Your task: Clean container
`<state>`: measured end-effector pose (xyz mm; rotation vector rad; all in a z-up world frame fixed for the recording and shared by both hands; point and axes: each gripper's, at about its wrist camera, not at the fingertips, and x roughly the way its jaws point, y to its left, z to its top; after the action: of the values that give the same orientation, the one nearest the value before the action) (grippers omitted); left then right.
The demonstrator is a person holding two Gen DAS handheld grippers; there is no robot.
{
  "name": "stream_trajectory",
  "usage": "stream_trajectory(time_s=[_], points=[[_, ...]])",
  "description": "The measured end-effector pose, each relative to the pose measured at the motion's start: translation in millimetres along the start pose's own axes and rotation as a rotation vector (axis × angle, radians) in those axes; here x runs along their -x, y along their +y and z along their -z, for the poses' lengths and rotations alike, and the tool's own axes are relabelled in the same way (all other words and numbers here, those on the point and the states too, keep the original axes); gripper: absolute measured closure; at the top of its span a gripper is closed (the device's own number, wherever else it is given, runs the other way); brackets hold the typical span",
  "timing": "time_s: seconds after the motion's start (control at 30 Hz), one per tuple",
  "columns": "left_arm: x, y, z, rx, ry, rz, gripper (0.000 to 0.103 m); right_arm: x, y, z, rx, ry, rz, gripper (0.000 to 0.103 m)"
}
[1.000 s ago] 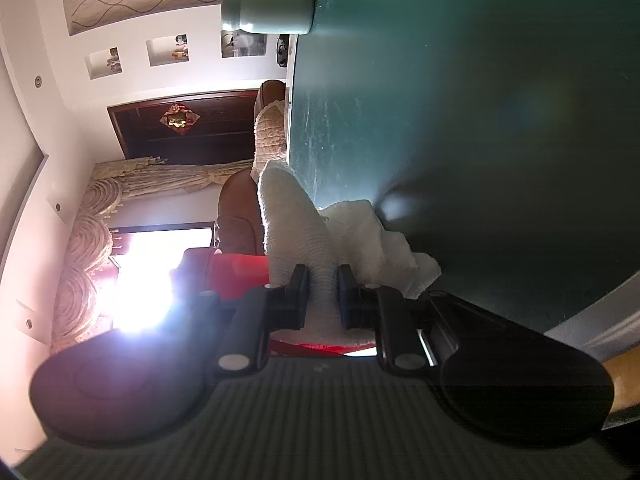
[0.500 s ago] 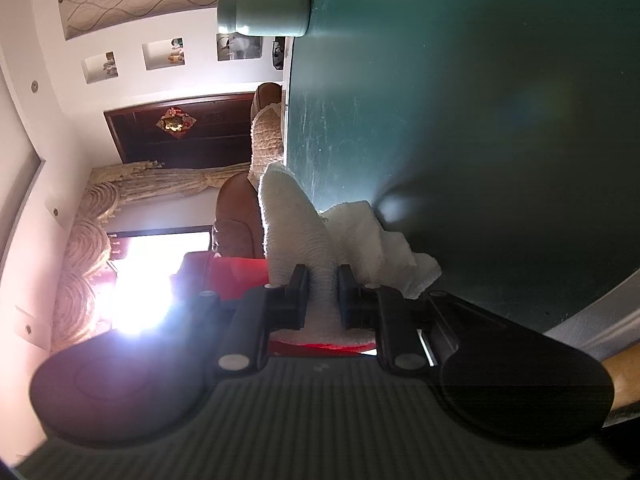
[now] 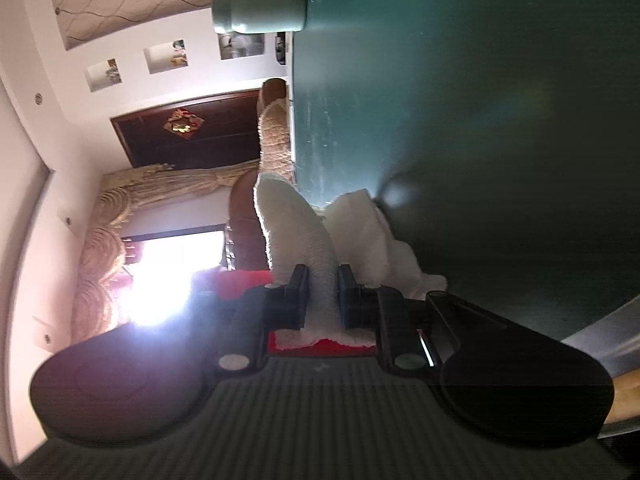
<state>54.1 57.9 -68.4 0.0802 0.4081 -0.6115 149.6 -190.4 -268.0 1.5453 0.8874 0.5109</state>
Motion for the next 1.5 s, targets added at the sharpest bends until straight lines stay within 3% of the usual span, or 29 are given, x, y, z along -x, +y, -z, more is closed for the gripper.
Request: stream_trajectory(time_s=[0.07,0.2,0.27,0.43,0.67,0.77,0.9,1.03,1.17,1.4,1.5], points=[[-0.5,2.0,0.0,-0.003,-0.001,0.010,0.006,0.5,2.9,0.8,0.004,0.002,-0.011,0.084],[-1.0,7.0,-0.9,-0.010,0.000,0.031,0.006,5.8,18.0,3.5,0.046,0.001,-0.137,0.084],[-1.2,9.4,-0.8,-0.016,0.000,0.043,0.006,4.5,24.4,3.8,0.101,-0.004,-0.095,0.084],[-2.4,15.6,-0.4,-0.035,0.001,0.075,0.006,-5.9,1.7,-1.5,0.040,0.024,-0.014,0.084],[-5.5,27.9,-2.2,-0.064,0.014,0.132,0.006,2.7,18.4,2.9,0.068,0.023,-0.105,0.084],[-2.6,23.5,-2.9,-0.070,0.012,0.143,0.006,1.2,28.1,2.0,0.144,0.028,-0.039,0.084],[-2.7,26.0,-2.9,-0.071,0.011,0.159,0.006,-3.2,9.9,-2.7,0.084,0.049,0.053,0.084],[-4.0,30.5,-4.1,-0.082,0.016,0.178,0.006,1.4,11.0,4.8,0.061,0.048,0.036,0.084],[-5.3,34.0,-5.1,-0.091,0.022,0.198,0.006,4.9,36.6,6.2,0.106,0.045,-0.047,0.084],[-7.6,34.4,-4.3,-0.102,0.026,0.228,0.005,-7.5,16.6,0.3,0.082,0.062,0.090,0.084],[-8.6,34.6,-4.0,-0.106,0.027,0.241,0.005,-1.7,17.5,10.8,0.063,0.059,0.080,0.084]])
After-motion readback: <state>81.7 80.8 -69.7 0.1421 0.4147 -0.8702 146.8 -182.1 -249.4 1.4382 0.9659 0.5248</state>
